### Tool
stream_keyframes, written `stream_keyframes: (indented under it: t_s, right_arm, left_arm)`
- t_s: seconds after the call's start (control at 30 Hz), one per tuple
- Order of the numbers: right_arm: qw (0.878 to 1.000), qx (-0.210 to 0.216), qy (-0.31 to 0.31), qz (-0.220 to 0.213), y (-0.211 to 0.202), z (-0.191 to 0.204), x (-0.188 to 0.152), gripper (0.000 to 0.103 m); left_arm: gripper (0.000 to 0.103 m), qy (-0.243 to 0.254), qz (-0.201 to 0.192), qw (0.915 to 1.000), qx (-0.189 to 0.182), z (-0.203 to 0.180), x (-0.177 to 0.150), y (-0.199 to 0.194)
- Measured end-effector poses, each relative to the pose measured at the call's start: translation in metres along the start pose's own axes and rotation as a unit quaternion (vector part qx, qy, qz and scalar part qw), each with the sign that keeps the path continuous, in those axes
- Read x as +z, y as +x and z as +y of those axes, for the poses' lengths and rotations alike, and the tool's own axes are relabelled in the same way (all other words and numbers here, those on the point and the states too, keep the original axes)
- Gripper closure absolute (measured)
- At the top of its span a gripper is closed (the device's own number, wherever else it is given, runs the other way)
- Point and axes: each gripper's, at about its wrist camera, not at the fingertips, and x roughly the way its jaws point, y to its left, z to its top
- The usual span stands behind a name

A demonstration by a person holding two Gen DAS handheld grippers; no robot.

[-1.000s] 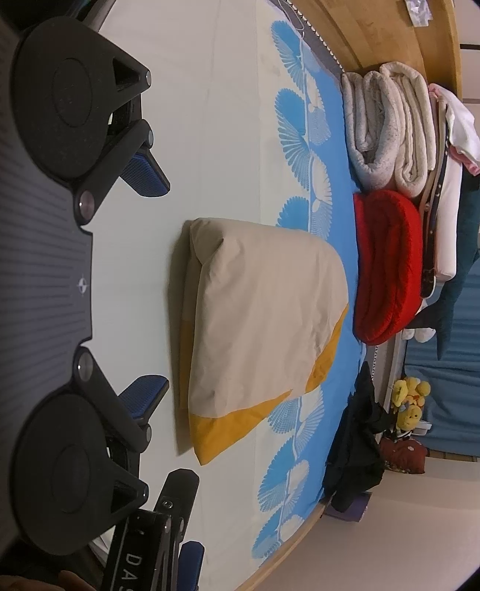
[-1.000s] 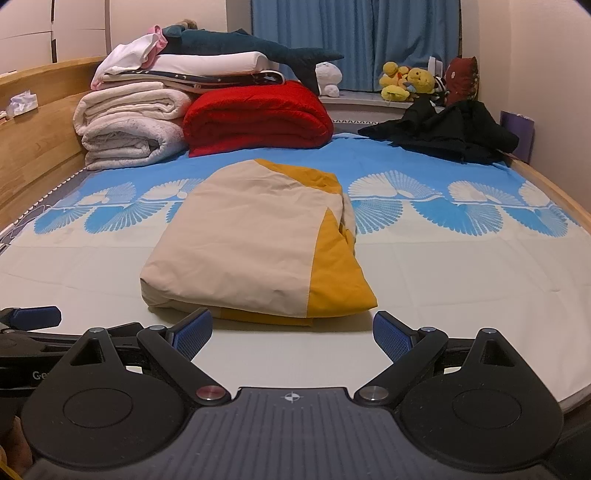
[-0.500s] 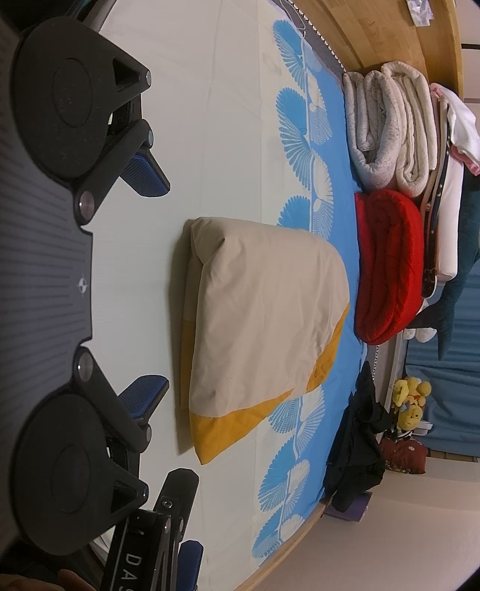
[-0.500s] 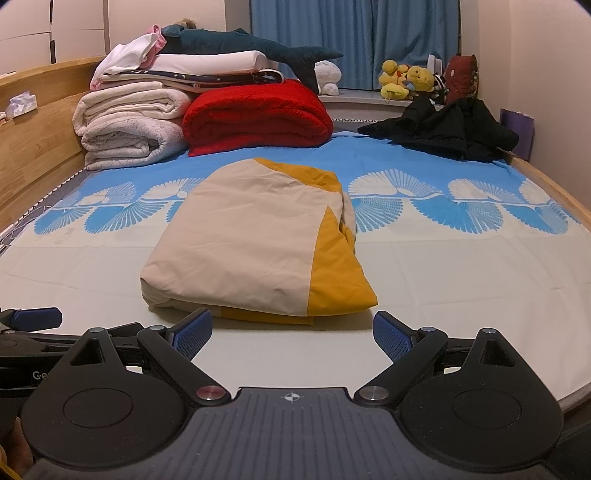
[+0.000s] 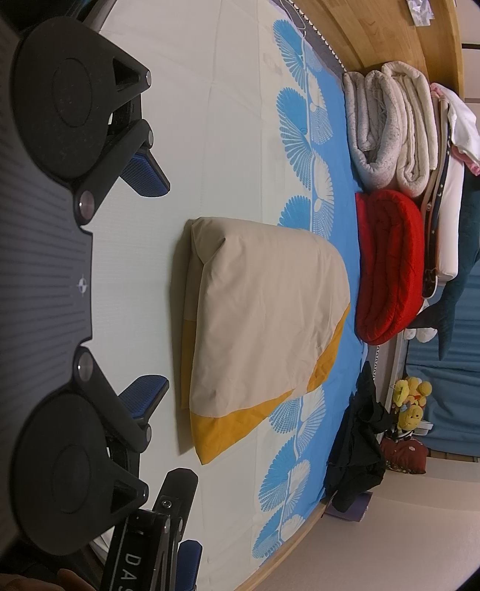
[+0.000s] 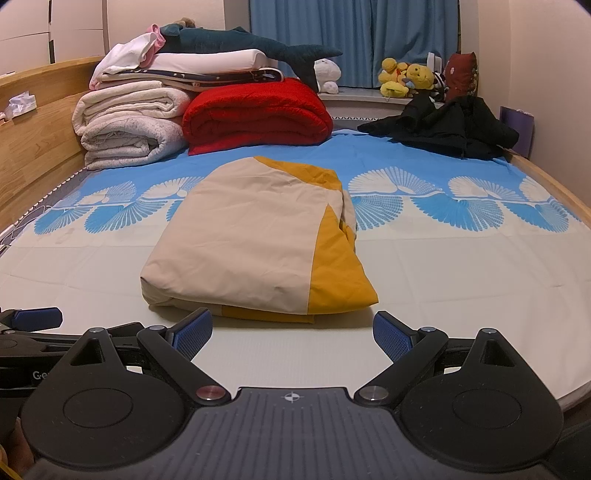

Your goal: Fold large clothes

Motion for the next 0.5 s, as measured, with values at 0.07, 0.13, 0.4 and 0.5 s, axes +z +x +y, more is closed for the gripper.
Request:
stream_keyframes:
  t_s: [0.07,0.13,0.4,0.5]
  right_arm:
    - [1.000,0.000,0.000,0.000,-0.0003,0.0003,-0.0001,0.009]
    - [1.000,0.000,0.001,0.000,-0.0002,0.0001,-0.0001,0.009]
    - [1.000,0.000,0.001,0.001,-0.0006,0.0001,-0.0009,0.009]
    - [1.000,0.001,0.000,0.002,-0.0003,0.0000,-0.0009,0.009]
  left_arm:
    - [0.001,0.000,0.000,1.0000,0.000,0.0000,0.0000,0.0000]
    - [0.001,0.000,0.000,1.0000,0.000,0.0001,0.0000,0.0000]
    - [0.001,-0.001,0.002,1.0000,-0.001,0.0003,-0.0012,0.0010]
    - [0.001,-0.006,0.003,1.0000,0.002,0.0015,-0.0034,0.0021]
